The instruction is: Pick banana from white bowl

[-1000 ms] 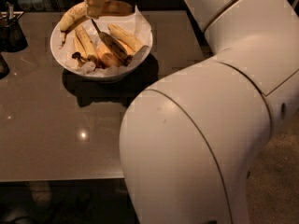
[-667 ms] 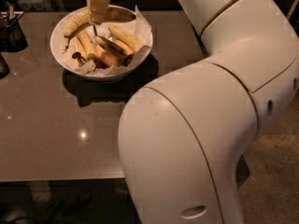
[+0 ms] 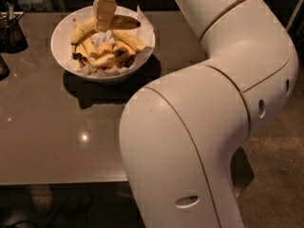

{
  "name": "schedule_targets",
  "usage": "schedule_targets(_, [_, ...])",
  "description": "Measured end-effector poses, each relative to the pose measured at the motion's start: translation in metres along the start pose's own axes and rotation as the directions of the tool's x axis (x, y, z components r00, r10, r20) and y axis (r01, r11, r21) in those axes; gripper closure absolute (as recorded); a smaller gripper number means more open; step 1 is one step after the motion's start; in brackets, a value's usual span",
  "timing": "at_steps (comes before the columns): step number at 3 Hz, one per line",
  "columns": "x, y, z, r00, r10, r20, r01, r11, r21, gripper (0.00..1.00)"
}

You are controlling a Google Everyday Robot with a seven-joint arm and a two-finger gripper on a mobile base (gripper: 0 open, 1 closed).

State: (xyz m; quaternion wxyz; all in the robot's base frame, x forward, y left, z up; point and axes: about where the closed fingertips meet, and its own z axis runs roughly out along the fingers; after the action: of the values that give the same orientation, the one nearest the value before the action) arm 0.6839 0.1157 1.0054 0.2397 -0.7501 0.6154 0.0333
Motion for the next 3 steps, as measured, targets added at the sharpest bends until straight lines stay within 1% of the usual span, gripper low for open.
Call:
schedule_targets(1, [0.002,0.000,0.001,1.000,0.005,0.017,-0.005,1.0000,-0.007,1.00])
schedule_targets(2, [0.002,0.000,0.001,1.000,0.005,0.017,-0.005,1.0000,-0.007,1.00])
schedule_targets(3, [-0.010,0.007,-0.022,0.998,0.032,0.050,-0.033,0.9992,0.021,1.00])
